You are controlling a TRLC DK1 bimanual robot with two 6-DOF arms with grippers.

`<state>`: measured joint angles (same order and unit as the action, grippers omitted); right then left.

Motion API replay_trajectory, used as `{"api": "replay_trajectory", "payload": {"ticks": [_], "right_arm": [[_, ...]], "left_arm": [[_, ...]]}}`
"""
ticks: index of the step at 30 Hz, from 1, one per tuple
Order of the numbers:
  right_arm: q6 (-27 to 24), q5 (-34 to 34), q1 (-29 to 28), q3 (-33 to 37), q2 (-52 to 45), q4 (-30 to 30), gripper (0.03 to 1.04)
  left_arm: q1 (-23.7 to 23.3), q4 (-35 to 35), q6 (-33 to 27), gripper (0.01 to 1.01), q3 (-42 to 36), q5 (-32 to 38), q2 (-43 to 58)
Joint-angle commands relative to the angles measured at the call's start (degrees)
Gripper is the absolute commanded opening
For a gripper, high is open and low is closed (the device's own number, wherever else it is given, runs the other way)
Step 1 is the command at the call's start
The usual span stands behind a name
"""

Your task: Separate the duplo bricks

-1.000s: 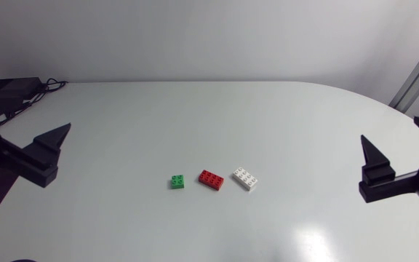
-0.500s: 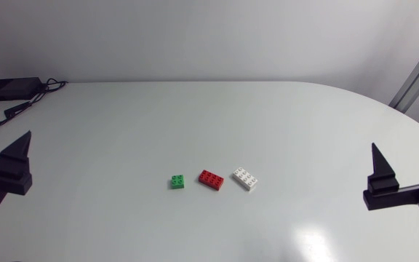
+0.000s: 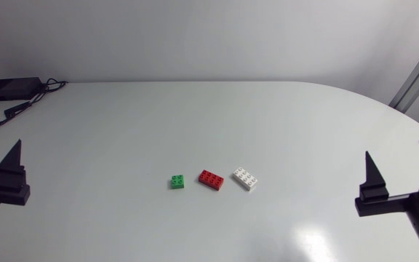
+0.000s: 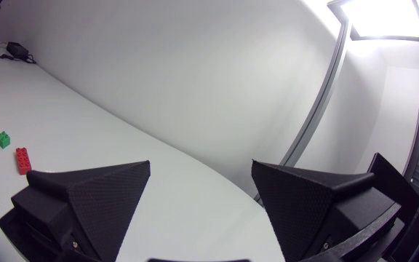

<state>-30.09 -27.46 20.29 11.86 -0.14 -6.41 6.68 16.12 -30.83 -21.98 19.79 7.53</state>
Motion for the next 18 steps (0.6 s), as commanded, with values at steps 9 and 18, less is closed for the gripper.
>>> {"api": "replay_trajectory", "payload": {"ticks": [9, 18], "right_arm": [[-0.15, 0.04, 1.33, -4.91, 0.58, 3.78, 1.00], [-0.24, 0.13, 4.32, -8.78, 0.58, 8.52, 1.00]], "left_arm": [[0.53, -7.42, -7.84, 0.982, 10.64, 0.16, -6.21], [1.85, -10.67, -6.17, 0.982, 13.19, 0.07, -6.83]]}}
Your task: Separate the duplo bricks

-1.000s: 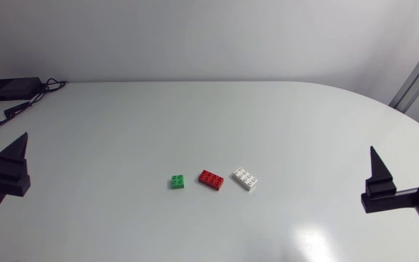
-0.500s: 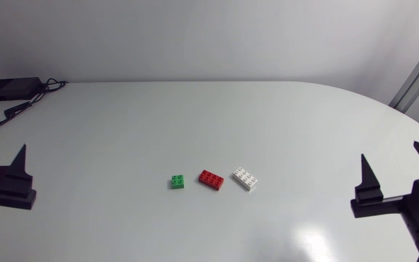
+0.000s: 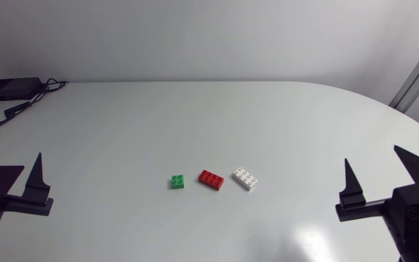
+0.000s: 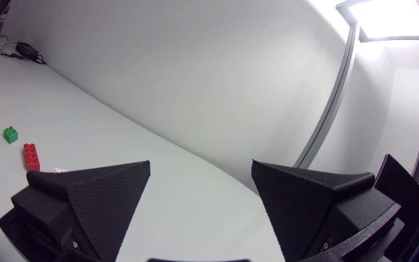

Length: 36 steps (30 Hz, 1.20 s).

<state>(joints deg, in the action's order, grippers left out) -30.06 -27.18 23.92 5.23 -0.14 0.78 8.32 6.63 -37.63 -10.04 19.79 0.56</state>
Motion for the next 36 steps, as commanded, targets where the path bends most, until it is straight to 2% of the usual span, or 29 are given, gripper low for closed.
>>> {"api": "replay_trajectory", "payload": {"ticks": [1, 6, 11, 15, 25, 28, 29, 31, 32, 36], "right_arm": [[-0.26, -0.15, 0.95, -2.77, 0.58, 1.86, 1.00], [-0.17, -0.15, 2.18, -5.23, 0.49, 3.97, 1.00], [0.09, -0.07, 2.97, -5.50, 0.41, 3.35, 1.00], [0.88, 0.02, 3.24, -5.50, 0.41, 3.27, 1.00], [0.88, 0.02, 2.71, -5.50, 0.32, 3.18, 1.00], [0.88, 0.02, 2.71, -5.50, 0.32, 3.09, 1.00], [1.59, 0.28, 2.01, -5.50, 0.32, 3.09, 1.00], [9.50, 2.39, -4.41, -5.50, 0.41, 3.09, 1.00], [13.19, 3.62, -5.90, -5.50, 0.41, 3.00, 1.00], [16.35, 5.82, -8.37, -5.50, 0.49, 2.65, 1.00]], "left_arm": [[-0.14, -1.27, 1.42, 0.982, 1.43, 0.07, 0.76], [-1.11, -3.03, 2.91, 0.982, 3.80, 0.07, 4.01], [-0.76, -4.88, 1.50, 0.982, 8.20, -0.02, 1.55], [-0.76, -5.93, 1.59, 0.982, 8.55, -0.10, 1.46], [-0.49, -4.96, 3.17, 0.982, 8.20, -0.19, 2.87], [0.47, -0.66, 4.49, 0.982, 7.58, -0.63, 0.59], [0.56, -0.31, 4.67, 0.982, 7.49, -0.81, 0.06], [0.03, -0.13, 5.63, 0.982, 7.49, -1.07, -1.08], [-0.23, -0.13, 6.07, 0.982, 7.49, -1.07, -1.26], [-1.64, -0.04, 4.58, 0.982, 7.49, -1.07, -1.35]]}}
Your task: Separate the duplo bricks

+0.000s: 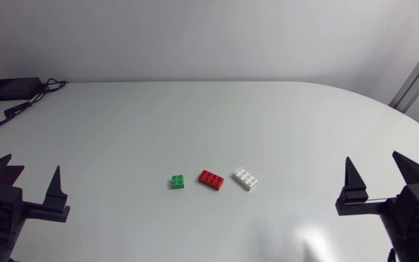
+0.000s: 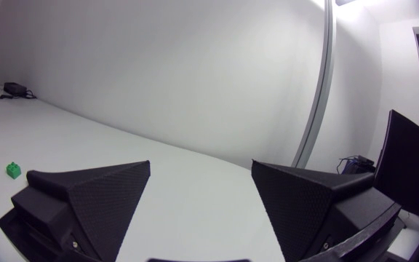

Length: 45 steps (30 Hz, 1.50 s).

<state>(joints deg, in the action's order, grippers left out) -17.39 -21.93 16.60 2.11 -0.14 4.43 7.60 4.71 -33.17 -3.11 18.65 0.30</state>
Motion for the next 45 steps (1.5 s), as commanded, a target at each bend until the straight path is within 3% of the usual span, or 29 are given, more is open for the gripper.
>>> {"api": "replay_trajectory", "payload": {"ticks": [1, 7, 10, 11, 13, 18, 21, 25, 32, 36, 45], "right_arm": [[3.68, 0.66, -1.48, -2.37, 0.49, -1.00, 1.00], [3.68, 8.13, -6.14, -2.37, 0.41, -2.05, 1.00], [3.68, 12.09, -7.46, -2.46, 0.49, -2.40, 1.00], [3.68, 13.23, -7.81, -2.37, 0.49, -2.49, 1.00], [3.68, 14.99, -8.25, -2.37, 0.49, -2.67, 1.00], [3.94, 17.71, -10.18, -2.46, 0.49, -2.93, 1.00], [4.12, 18.15, -11.15, -2.46, 0.49, -3.02, 1.00], [5.96, 19.12, -12.56, -2.46, 0.49, -3.11, 1.00], [10.09, 19.38, -12.91, -2.46, 0.49, -3.11, 1.00], [12.90, 19.47, -14.67, -2.46, 0.49, -3.20, 1.00], [12.99, 19.56, -15.11, -2.46, 0.49, -3.20, 1.00]], "left_arm": [[-1.18, 1.88, 0.21, 0.982, 0.57, 0.07, -1.00], [-1.88, 1.62, 0.30, 0.982, 0.57, 0.42, -1.09], [-1.88, -4.01, 4.08, 0.982, 1.44, 0.33, -1.09], [-1.88, -9.28, 4.60, 0.982, 3.20, 0.42, -1.17], [-1.53, -10.69, 5.22, 0.982, 3.38, -0.20, -1.17], [5.59, -9.37, 6.71, 0.984, 3.38, -1.08, -1.17], [3.13, -7.70, 9.17, 0.984, 3.29, -5.47, -1.17], [0.75, -7.26, 12.60, 0.984, 3.29, -5.47, -1.17], [-3.90, -7.26, 27.02, 0.984, 3.29, -5.38, -1.09], [-3.73, -7.26, 27.98, 0.984, 3.38, -5.38, -1.00], [-3.20, -7.26, 28.86, 0.984, 3.38, -5.38, -1.00]]}}
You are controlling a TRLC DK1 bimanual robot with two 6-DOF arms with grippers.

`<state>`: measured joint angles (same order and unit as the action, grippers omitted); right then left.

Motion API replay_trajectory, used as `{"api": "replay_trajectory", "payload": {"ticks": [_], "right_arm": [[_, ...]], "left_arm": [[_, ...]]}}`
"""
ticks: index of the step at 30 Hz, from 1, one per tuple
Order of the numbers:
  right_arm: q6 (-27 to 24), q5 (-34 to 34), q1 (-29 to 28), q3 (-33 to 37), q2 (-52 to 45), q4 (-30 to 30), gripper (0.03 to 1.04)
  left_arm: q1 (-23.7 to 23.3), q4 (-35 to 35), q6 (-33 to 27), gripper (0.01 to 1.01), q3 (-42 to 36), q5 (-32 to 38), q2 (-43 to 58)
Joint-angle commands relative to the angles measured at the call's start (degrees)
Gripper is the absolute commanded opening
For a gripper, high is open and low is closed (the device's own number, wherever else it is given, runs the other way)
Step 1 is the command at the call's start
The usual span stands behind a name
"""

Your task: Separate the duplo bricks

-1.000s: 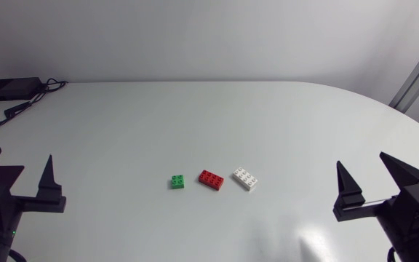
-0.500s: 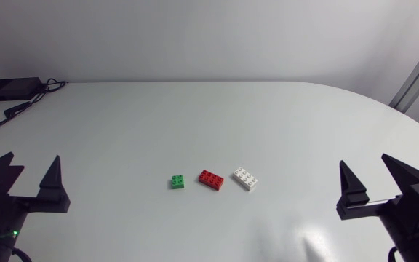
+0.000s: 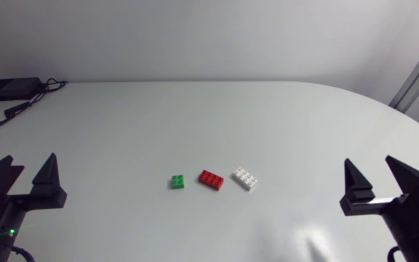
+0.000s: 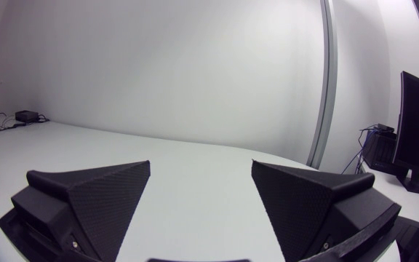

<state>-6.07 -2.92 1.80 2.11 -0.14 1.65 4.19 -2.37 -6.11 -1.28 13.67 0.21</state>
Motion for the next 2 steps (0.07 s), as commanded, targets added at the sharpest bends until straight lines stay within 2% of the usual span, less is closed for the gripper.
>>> {"api": "replay_trajectory", "payload": {"ticks": [1, 2], "right_arm": [[1.67, 0.54, -0.31, -2.46, 0.49, -0.42, 1.00], [1.67, 0.54, -0.31, -2.46, 0.49, -0.42, 1.00]], "left_arm": [[0.21, -0.18, 1.89, 0.984, 1.54, -0.40, -0.91], [0.21, -0.18, 2.07, 0.984, 1.54, -0.40, -0.91]]}}
